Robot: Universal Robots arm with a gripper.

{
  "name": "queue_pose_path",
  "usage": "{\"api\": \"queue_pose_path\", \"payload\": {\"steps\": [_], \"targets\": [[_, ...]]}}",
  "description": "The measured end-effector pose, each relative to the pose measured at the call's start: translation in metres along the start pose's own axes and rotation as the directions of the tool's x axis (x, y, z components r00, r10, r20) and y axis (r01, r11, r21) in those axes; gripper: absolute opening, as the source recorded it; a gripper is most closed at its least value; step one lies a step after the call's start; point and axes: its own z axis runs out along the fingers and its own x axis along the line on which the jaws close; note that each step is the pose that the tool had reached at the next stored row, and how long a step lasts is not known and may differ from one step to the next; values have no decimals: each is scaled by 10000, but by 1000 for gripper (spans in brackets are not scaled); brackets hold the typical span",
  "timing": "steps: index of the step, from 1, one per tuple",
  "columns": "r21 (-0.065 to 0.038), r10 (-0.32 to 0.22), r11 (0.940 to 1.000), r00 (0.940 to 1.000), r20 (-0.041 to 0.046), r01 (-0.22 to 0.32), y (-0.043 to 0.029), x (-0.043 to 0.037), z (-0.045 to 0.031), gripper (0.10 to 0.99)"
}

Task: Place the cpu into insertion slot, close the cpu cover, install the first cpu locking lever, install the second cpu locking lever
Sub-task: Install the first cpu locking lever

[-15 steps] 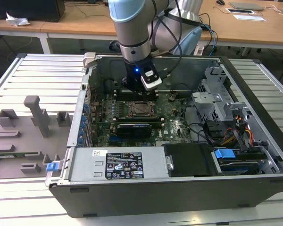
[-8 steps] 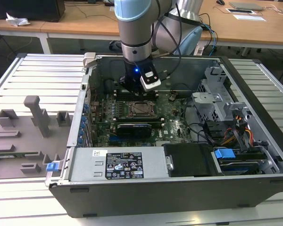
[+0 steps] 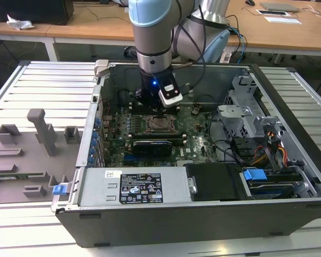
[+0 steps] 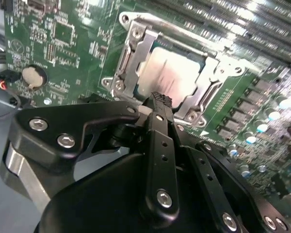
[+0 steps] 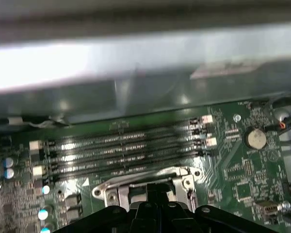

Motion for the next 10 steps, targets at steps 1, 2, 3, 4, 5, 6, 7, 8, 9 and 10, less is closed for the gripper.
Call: {"api": "queue_pose_path", "payload": {"steps": [1, 2, 3, 4, 5, 6, 7, 8, 9, 10], "targets": [[8, -1, 10000, 10000, 0, 1, -17, 0, -2, 106], [15, -2, 10000, 10000, 0, 2, -33, 1, -3, 106], [20, -2, 10000, 10000, 0, 2, -47, 1, -4, 106], [29, -3, 10000, 10000, 0, 3, -66, 1, -6, 106], [36, -5, 10000, 10000, 0, 5, -80, 1, -7, 106], [43, -5, 10000, 10000, 0, 5, -97, 1, -8, 106], [50, -6, 10000, 10000, 0, 6, -111, 1, -9, 106], [67, -8, 10000, 10000, -1, 8, -140, 1, -12, 106], [86, -11, 10000, 10000, -3, 11, -170, 0, -14, 106], [103, -14, 9999, 10000, -4, 14, -196, -1, -16, 106]]}}
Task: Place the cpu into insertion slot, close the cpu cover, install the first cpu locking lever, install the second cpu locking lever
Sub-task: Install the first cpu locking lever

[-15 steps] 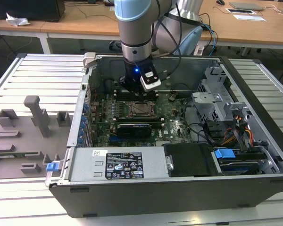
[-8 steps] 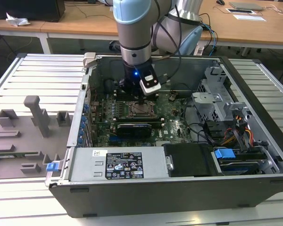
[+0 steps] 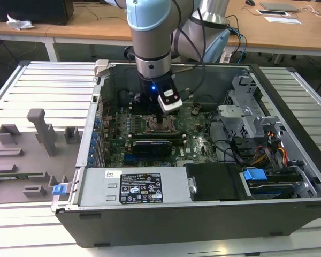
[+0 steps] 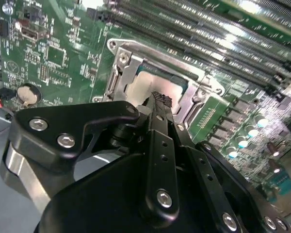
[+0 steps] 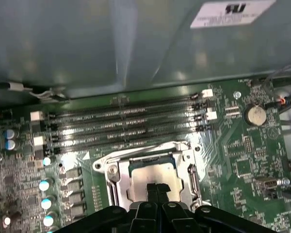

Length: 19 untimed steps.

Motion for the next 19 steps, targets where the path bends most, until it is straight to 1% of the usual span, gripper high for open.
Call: {"api": "queue_pose_path", "payload": {"steps": [1, 3, 4, 7, 10, 13, 17, 18, 19], "targets": [[14, -2, 10000, 10000, 0, 2, -16, -1, -1, 106], [25, -2, 10000, 10000, 1, 2, -18, -1, -1, 106], [52, -7, 10000, 10000, -6, 7, -18, -1, -1, 106], [263, -75, 9996, 9999, -94, 78, -19, -1, -2, 106], [262, -172, 9995, 9998, -108, 174, -15, -4, -33, 106], [245, -289, 9993, 9995, -119, 291, -10, -11, -84, 106], [234, -378, 9990, 9992, -128, 380, 1, -26, -192, 106], [231, -401, 9989, 9991, -130, 404, 6, -32, -239, 106], [232, -408, 9989, 9991, -131, 411, 7, -34, -254, 106]]}}
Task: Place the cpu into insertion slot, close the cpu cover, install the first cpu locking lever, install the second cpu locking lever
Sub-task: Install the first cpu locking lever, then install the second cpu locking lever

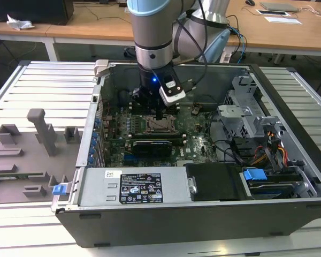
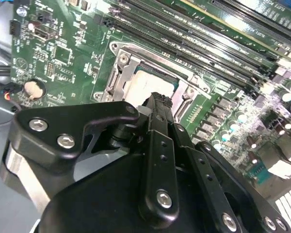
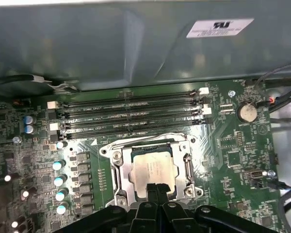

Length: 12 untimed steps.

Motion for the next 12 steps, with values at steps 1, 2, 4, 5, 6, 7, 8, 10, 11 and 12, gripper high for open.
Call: {"api": "queue_pose_path", "payload": {"steps": [1, 2, 4, 5, 6, 7, 8, 10, 11, 12], "targets": [[-4, -4, 10000, 10000, -3, 4, 1, -2, -1, 106], [-1, -5, 10000, 10000, -21, 5, 2, -12, 0, 106], [5, 0, 10000, 10000, -45, 0, 2, -22, 0, 106], [5, 1, 10000, 10000, -46, -1, 3, -22, 1, 106], [5, 0, 10000, 10000, -48, 0, 3, -22, 1, 106], [5, 0, 10000, 10000, -50, 0, 3, -22, 1, 106], [5, 0, 10000, 10000, -51, 0, 3, -22, 1, 106], [6, 0, 10000, 10000, -52, 0, 3, -22, 0, 106], [7, 0, 10000, 10000, -52, 0, 3, -23, -3, 106], [6, 0, 10000, 10000, -52, 0, 4, -24, -11, 106]]}}
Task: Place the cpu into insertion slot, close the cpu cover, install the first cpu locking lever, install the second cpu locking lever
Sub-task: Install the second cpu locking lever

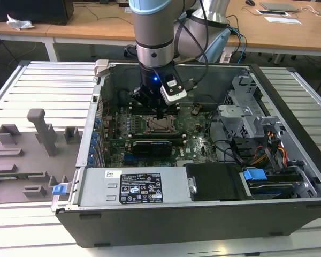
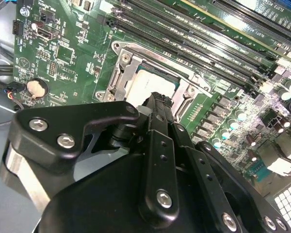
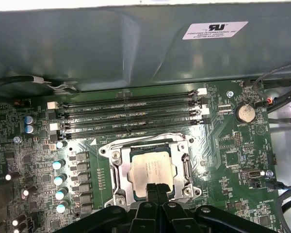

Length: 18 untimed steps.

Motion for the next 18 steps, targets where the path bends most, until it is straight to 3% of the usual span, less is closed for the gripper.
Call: {"api": "queue_pose_path", "payload": {"steps": [6, 18], "targets": [[2, -1, 10000, 10000, 0, 1, -3, -2, -17, 106], [1, -1, 10000, 10000, 1, 1, -128, -17, -25, 106]]}}
